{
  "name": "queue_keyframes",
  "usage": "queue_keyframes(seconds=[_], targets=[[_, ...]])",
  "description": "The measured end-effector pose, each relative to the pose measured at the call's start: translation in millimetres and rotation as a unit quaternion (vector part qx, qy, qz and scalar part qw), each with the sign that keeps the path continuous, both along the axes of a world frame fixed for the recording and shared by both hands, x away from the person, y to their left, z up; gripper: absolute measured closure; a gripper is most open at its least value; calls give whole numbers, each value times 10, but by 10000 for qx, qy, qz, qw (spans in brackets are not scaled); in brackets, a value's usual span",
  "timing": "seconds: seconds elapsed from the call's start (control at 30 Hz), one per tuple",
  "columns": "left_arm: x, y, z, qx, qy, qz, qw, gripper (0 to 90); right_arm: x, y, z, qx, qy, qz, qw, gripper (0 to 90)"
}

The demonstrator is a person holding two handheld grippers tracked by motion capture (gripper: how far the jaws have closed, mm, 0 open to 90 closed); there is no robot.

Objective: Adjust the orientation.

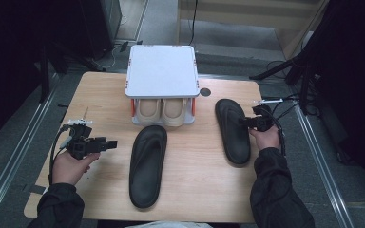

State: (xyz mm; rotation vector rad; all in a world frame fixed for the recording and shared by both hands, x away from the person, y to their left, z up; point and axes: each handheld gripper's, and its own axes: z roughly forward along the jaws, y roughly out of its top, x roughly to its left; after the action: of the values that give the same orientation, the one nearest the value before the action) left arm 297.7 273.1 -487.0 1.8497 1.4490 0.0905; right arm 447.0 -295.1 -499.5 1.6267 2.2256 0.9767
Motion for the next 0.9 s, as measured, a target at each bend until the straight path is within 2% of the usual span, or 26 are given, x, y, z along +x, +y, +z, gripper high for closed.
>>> queue_keyframes(seconds=[0.33,0.57,0.9], targets=[[6,-3,3,-1,-14,-16,10000,398,-15,-32,50,111,19,-81,9999,725],[29,-19,9,1,-35,-61,10000,398,-61,-47,143,249,2,-121,9996,725],[90,-91,30,-1,-112,-177,9998,399,-207,46,240,197,14,-4,9998,724]])
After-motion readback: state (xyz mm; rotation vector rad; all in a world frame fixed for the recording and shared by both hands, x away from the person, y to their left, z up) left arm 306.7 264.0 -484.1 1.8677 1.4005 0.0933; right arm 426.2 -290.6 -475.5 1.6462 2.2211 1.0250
